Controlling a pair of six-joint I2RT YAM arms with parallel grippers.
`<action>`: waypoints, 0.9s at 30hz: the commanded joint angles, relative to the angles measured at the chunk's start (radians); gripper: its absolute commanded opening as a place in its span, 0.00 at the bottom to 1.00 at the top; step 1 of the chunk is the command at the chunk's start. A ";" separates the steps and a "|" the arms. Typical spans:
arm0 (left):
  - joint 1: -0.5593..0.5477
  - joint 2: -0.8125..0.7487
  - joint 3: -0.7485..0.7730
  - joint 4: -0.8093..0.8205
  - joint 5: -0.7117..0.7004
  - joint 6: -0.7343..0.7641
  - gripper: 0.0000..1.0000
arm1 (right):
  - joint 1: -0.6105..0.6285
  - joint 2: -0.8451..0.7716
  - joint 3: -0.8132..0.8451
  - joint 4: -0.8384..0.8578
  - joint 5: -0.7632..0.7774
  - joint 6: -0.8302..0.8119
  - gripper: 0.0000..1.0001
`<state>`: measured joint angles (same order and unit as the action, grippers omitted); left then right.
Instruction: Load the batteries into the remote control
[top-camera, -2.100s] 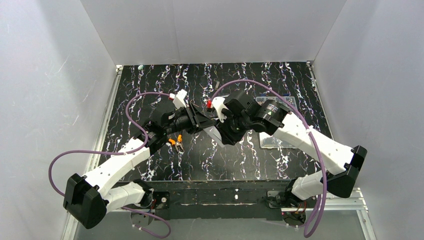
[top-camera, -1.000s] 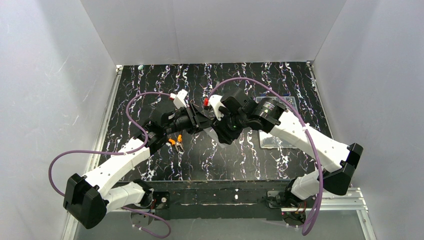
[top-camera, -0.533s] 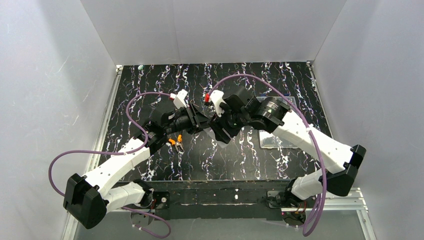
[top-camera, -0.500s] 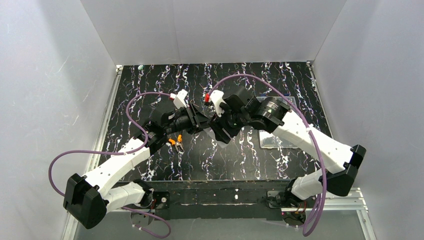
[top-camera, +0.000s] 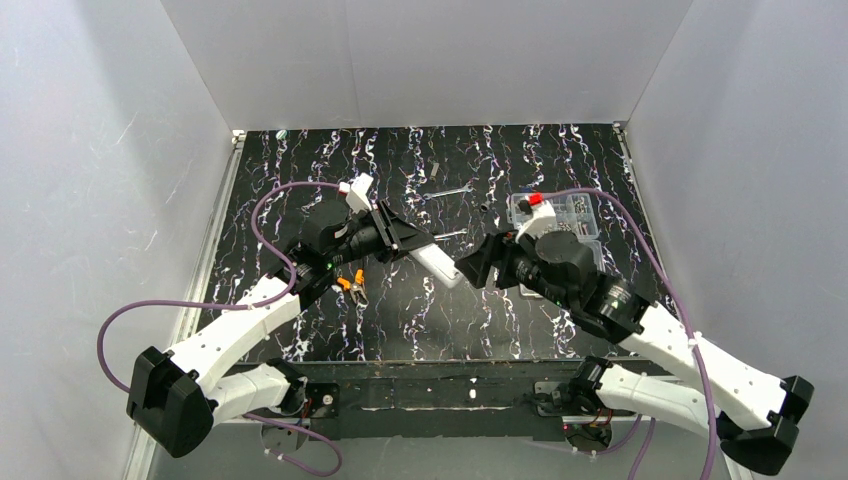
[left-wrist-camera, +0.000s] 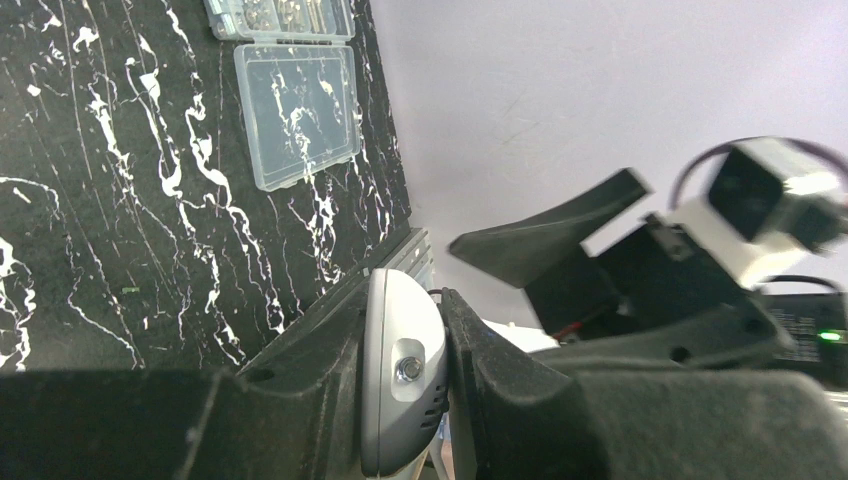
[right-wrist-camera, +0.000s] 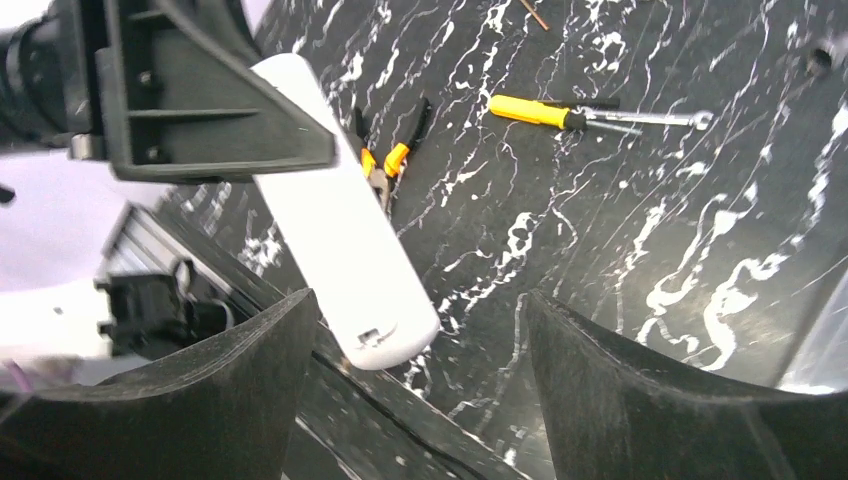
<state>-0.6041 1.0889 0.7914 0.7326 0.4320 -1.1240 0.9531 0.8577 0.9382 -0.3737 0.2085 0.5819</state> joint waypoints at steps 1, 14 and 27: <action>-0.002 -0.004 0.001 0.110 0.006 -0.023 0.00 | -0.030 -0.111 -0.135 0.261 0.066 0.290 0.84; -0.002 0.004 0.003 0.139 0.011 -0.047 0.00 | -0.064 -0.171 -0.345 0.505 -0.018 0.529 0.81; -0.001 0.023 0.014 0.140 0.020 -0.046 0.00 | -0.112 -0.118 -0.378 0.566 -0.172 0.549 0.63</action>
<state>-0.6041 1.1198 0.7914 0.8032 0.4271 -1.1652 0.8524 0.7200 0.5644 0.1165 0.1074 1.1233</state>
